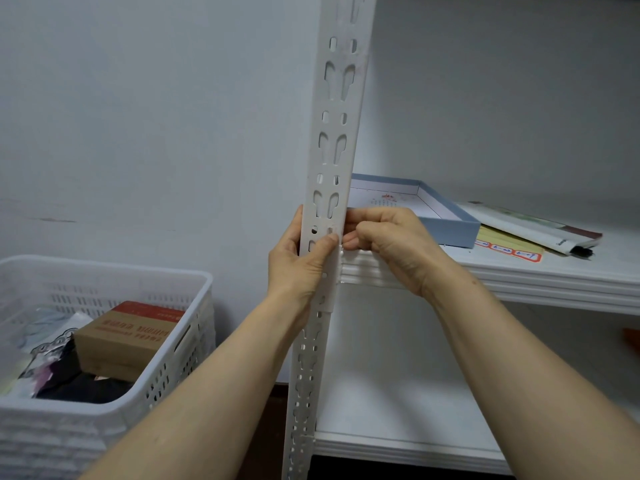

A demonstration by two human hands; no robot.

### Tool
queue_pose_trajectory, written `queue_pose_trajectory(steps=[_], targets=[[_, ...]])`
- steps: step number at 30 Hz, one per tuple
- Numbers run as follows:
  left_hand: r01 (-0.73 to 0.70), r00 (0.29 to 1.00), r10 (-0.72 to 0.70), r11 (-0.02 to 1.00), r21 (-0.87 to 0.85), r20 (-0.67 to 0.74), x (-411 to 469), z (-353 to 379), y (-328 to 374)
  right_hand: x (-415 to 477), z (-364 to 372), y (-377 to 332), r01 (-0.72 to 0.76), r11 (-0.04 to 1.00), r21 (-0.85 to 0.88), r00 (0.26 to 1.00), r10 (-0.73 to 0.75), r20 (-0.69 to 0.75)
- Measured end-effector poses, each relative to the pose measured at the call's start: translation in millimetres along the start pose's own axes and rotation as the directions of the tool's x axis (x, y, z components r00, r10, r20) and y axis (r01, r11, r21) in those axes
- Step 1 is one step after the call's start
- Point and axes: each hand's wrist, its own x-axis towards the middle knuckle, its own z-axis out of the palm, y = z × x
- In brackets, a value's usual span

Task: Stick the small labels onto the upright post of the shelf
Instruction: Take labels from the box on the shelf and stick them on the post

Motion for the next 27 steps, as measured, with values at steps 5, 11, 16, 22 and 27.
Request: queue_pose_trajectory(steps=[5,11,16,22,27], targets=[[0.000,1.000,-0.001,1.000,-0.011,-0.010,-0.6,1.2,1.1,0.8,-0.6,1.3,0.002,1.000,-0.004,1.000,-0.002,0.006],[0.004,1.000,-0.004,1.000,-0.030,-0.022,0.4,3.9,3.0,0.9,-2.2,1.5,0.009,1.000,-0.015,1.000,-0.009,0.014],[-0.001,1.000,0.001,1.000,-0.016,-0.002,0.9,1.1,0.4,0.3,-0.7,0.0,0.005,1.000,-0.004,1.000,-0.005,0.006],[-0.014,1.000,0.014,1.000,-0.014,-0.006,0.6,1.3,-1.0,0.4,-1.0,0.7,0.003,1.000,-0.004,1.000,-0.003,0.010],[0.004,1.000,-0.005,0.999,-0.040,-0.030,1.5,3.7,0.8,0.8,-1.2,1.2,0.004,1.000,-0.006,1.000,-0.004,0.002]])
